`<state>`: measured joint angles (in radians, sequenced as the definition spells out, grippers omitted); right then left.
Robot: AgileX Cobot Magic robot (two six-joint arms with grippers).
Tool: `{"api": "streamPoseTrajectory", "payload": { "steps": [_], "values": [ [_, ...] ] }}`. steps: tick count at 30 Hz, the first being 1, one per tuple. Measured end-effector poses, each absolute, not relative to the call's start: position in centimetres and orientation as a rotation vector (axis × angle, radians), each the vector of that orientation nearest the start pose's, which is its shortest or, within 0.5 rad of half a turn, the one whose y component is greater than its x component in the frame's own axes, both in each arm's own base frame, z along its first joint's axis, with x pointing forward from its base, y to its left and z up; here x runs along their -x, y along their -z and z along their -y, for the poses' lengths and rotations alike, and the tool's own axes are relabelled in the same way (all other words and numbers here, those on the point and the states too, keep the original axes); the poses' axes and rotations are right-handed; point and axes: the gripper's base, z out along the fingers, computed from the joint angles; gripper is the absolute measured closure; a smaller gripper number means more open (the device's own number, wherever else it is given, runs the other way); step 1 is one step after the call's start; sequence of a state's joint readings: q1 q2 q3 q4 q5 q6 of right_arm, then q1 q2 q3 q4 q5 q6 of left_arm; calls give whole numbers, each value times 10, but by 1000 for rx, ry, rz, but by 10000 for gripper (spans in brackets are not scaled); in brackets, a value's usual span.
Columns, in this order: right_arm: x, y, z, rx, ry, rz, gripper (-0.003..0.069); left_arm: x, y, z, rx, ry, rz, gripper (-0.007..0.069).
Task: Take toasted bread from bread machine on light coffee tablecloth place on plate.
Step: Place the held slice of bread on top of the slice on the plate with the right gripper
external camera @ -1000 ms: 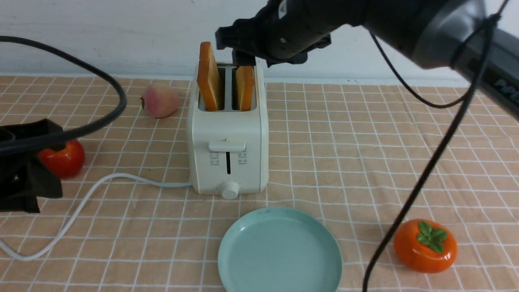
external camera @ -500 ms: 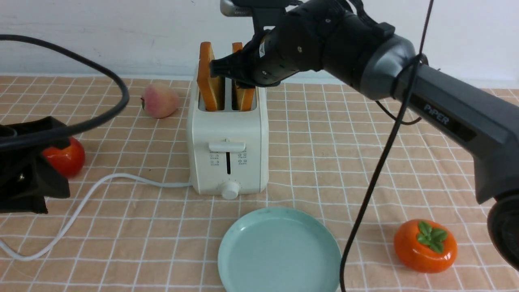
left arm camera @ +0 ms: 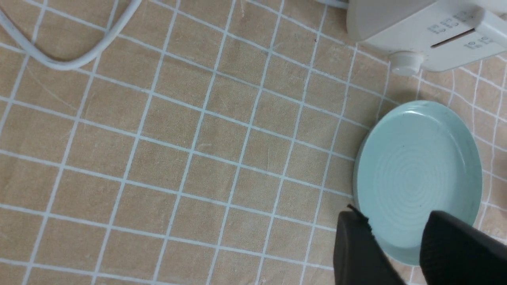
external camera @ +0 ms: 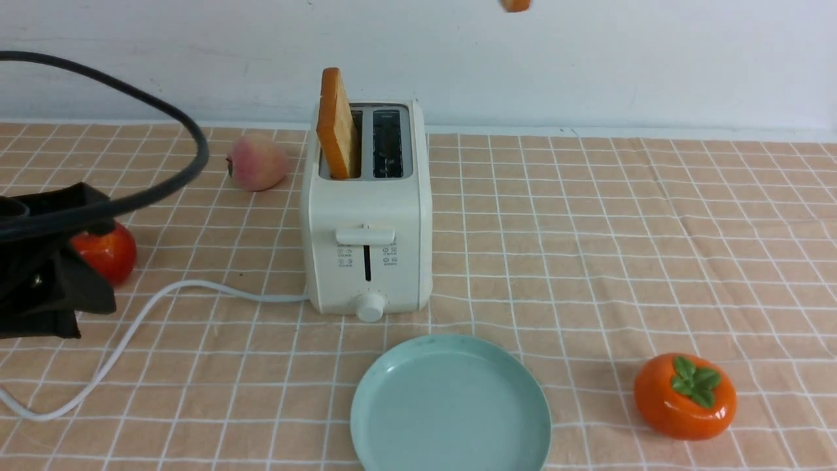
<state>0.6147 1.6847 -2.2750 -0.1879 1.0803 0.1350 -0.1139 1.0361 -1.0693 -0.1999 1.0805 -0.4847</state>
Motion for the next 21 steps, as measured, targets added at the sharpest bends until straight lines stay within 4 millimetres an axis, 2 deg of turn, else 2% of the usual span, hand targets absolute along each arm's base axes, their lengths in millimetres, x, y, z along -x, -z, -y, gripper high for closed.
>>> {"api": "streamPoseTrajectory", "payload": {
  "steps": [3, 6, 7, 8, 11, 13, 14, 16, 17, 18, 19, 20, 21],
  "values": [
    [-259, -542, -164, 437, -262, -1983, 566, -186, -365, 37, 523, 495, -2513, 386],
    [-247, -521, -158, 441, -294, -2052, 566, -188, -364, 37, 526, 494, -2517, 386],
    [-241, -499, -159, 445, -349, -2104, 566, -189, -362, 38, 528, 492, -2523, 386],
    [-239, -486, -161, 446, -382, -2133, 566, -190, -362, 38, 528, 492, -2525, 386],
    [-234, -433, -173, 435, -546, -2272, 566, -191, -361, 38, 530, 491, -2528, 387],
    [-233, -389, -182, 402, -660, -2372, 566, -191, -361, 38, 530, 492, -2528, 386],
    [-233, -385, -182, 403, -655, -2378, 566, -191, -361, 38, 530, 492, -2528, 386],
    [-233, -331, -191, 339, -767, -2466, 566, -190, -361, 38, 532, 499, -2528, 386],
    [-234, -314, -193, 309, -799, -2488, 566, -190, -361, 39, 533, 504, -2528, 386],
    [-235, -298, -196, 278, -829, -2504, 566, -190, -361, 39, 534, 510, -2529, 386],
    [-236, -298, -197, 273, -838, -2498, 566, -190, -361, 39, 534, 511, -2529, 386],
    [-238, -276, -201, 211, -891, -2523, 566, -190, -361, 39, 535, 515, -2531, 386],
    [-239, -273, -202, 205, -892, -2523, 566, -190, -361, 39, 535, 515, -2531, 386]
  ]
}}
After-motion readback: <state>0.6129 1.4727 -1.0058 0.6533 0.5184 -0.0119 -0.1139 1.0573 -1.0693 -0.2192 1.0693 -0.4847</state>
